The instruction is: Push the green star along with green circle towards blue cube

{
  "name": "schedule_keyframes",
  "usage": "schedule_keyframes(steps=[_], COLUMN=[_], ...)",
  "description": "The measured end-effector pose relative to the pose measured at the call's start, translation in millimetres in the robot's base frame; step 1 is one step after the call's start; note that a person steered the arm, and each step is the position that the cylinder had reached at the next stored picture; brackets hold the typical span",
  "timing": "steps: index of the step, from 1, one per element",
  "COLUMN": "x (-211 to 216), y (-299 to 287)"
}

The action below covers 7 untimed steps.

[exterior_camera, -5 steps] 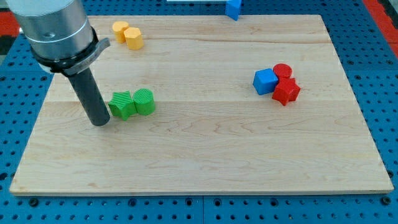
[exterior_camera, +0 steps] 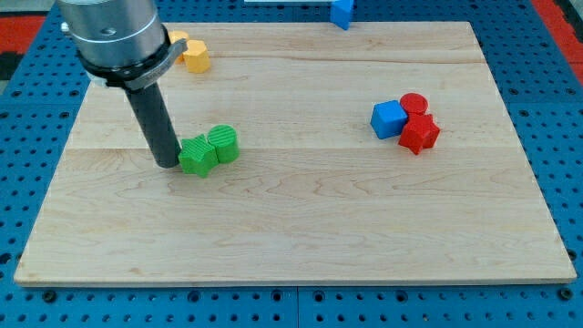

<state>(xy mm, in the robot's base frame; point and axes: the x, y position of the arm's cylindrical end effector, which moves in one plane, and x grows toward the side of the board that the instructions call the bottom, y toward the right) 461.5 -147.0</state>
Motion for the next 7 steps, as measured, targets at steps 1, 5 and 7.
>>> schedule_keyframes(steps=[1, 5, 7], x=[-5.7, -29.1, -39.3], y=[13.8, 56.0, 76.6])
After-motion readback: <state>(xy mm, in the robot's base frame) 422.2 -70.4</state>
